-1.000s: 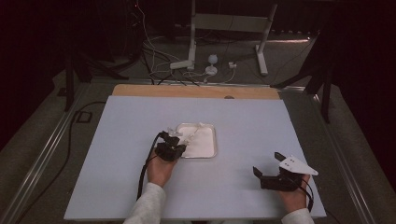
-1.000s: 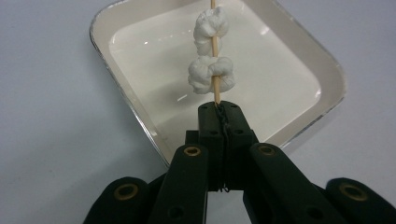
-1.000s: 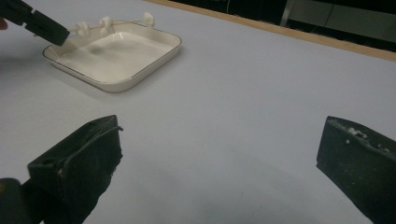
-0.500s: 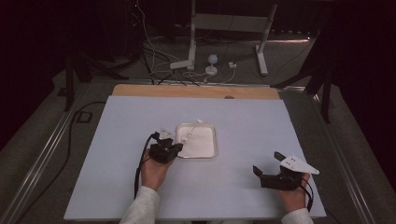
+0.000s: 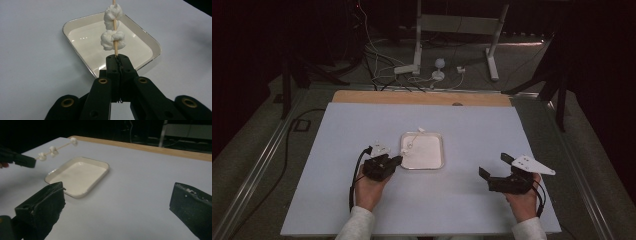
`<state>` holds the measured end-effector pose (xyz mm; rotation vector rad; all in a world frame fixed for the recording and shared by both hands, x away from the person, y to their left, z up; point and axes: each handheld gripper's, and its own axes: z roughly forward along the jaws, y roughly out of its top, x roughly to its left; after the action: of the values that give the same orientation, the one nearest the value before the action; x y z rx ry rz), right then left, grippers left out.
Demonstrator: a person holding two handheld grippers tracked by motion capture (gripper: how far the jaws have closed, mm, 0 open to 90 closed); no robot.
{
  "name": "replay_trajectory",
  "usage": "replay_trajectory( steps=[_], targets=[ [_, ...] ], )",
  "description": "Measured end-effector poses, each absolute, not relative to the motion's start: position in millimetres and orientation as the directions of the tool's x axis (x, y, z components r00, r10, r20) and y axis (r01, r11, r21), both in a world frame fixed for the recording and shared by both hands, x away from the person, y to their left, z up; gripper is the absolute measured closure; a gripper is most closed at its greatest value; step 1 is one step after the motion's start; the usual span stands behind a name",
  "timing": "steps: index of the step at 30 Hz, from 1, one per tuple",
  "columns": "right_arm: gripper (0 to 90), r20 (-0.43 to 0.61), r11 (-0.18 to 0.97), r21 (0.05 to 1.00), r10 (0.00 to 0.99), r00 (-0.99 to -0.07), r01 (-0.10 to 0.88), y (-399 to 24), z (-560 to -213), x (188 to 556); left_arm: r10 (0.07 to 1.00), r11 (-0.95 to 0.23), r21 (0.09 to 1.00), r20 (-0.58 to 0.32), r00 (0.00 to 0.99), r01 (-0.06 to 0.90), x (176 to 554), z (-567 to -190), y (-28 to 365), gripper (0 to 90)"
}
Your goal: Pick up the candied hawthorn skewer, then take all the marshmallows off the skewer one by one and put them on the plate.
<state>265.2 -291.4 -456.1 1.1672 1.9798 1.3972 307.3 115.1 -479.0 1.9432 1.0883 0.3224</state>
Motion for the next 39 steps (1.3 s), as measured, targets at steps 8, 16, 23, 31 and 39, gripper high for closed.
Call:
replay_trajectory(
  steps=[8, 16, 23, 31, 39],
  targets=[
    [0.0, 0.114, 0.124, 0.928, 0.804, -0.583, 0.352, -265.2, -439.6, 288.4, 0.779, -0.229, 0.801, -0.189, 0.598, 0.552, 302.8, -479.1, 117.8, 89.8],
    [0.0, 0.191, 0.086, 0.916, 0.767, -0.613, 0.393, -240.3, -426.9, 312.6, 0.772, -0.216, 0.818, -0.191, 0.607, 0.533, 299.6, -479.2, 119.7, 89.8],
    [0.0, 0.237, 0.065, 0.904, 0.746, -0.623, 0.422, -225.9, -421.8, 328.2, 0.769, -0.214, 0.822, -0.191, 0.610, 0.527, 300.0, -482.5, 119.0, 89.8],
    [0.0, 0.237, 0.092, 0.896, 0.728, -0.643, 0.435, -203.0, -416.2, 341.2, 0.764, -0.216, 0.827, -0.188, 0.618, 0.519, 299.3, -482.6, 117.7, 89.8],
    [0.0, 0.284, 0.071, 0.885, 0.702, -0.653, 0.461, -184.8, -417.4, 353.2, 0.760, -0.216, 0.832, -0.186, 0.623, 0.511, 297.8, -482.7, 115.6, 89.8]
  ],
)
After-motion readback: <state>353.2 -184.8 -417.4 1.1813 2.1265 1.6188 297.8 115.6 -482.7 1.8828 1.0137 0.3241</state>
